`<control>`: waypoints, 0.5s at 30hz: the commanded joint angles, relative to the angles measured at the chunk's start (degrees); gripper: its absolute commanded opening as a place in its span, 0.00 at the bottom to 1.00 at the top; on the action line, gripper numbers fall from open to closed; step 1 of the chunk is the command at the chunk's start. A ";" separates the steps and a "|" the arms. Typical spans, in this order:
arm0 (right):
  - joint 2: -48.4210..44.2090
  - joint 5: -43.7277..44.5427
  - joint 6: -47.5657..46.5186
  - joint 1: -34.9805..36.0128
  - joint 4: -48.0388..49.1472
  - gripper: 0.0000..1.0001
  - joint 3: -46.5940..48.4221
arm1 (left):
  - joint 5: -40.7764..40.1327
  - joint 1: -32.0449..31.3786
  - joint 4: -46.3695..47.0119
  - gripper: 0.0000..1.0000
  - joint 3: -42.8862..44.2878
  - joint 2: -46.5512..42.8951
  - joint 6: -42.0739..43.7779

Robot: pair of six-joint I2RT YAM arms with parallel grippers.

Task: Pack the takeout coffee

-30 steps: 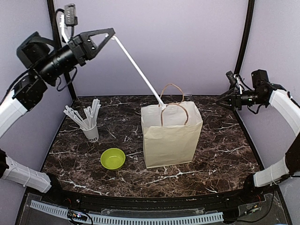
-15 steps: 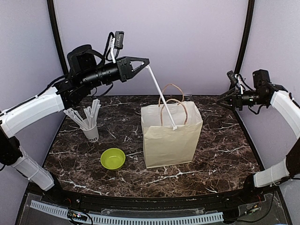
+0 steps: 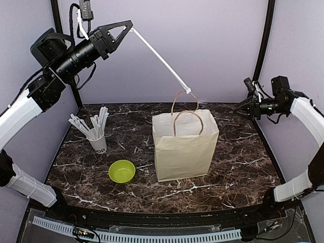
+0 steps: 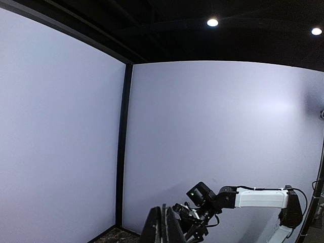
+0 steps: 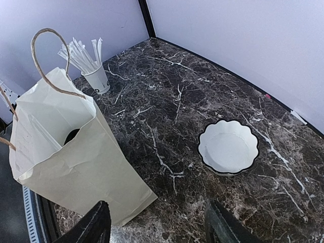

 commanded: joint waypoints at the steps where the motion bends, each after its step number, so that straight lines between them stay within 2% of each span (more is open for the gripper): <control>1: 0.24 -0.71 -0.54 -0.09 0.26 0.64 1.39 | -2.27 -0.05 0.22 0.00 2.16 5.11 2.73; 6: -1.28 0.05 -0.30 -0.09 1.20 0.64 0.04 | -0.03 -0.09 2.45 0.00 1.80 9.57 -1.51; 15: -1.28 0.42 -0.34 -0.09 1.83 0.64 -0.72 | 2.91 -1.48 9.88 0.00 -3.85 16.06 -10.84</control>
